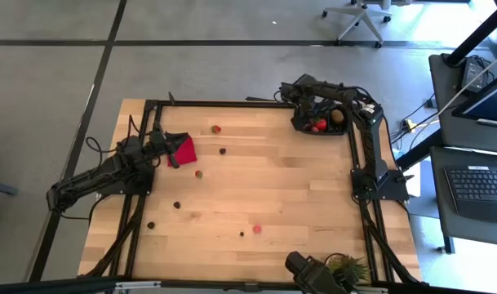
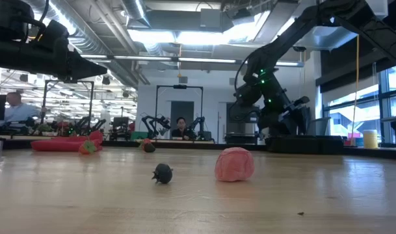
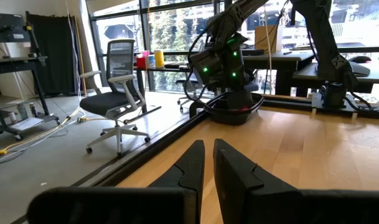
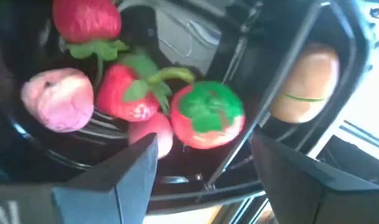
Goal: Pick and placing Produce into tupperware
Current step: Put the pink peach into the black bin
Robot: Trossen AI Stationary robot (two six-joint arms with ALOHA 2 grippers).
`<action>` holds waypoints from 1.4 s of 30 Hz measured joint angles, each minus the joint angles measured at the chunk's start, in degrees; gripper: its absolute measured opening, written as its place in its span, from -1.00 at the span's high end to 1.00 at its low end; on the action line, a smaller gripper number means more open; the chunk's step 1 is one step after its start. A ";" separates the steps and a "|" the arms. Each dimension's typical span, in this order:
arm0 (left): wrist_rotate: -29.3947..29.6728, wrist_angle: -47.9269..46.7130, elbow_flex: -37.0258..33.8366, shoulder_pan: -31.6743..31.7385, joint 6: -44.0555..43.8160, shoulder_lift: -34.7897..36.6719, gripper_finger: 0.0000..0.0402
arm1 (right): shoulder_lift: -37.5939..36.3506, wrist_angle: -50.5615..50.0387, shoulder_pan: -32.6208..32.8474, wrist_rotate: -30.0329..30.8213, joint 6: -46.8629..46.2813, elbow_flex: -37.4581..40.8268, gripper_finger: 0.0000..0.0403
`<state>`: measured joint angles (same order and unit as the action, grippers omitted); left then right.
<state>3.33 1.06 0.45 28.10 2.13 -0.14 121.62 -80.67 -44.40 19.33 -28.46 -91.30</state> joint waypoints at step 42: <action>0.02 0.00 -0.01 0.01 -0.52 -0.01 0.86 | -0.68 26.53 66.30 -5.23 -7.20 -6.70 -0.30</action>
<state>3.36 1.06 0.44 28.11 1.61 -0.15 120.95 -54.14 21.89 14.10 -35.66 -97.99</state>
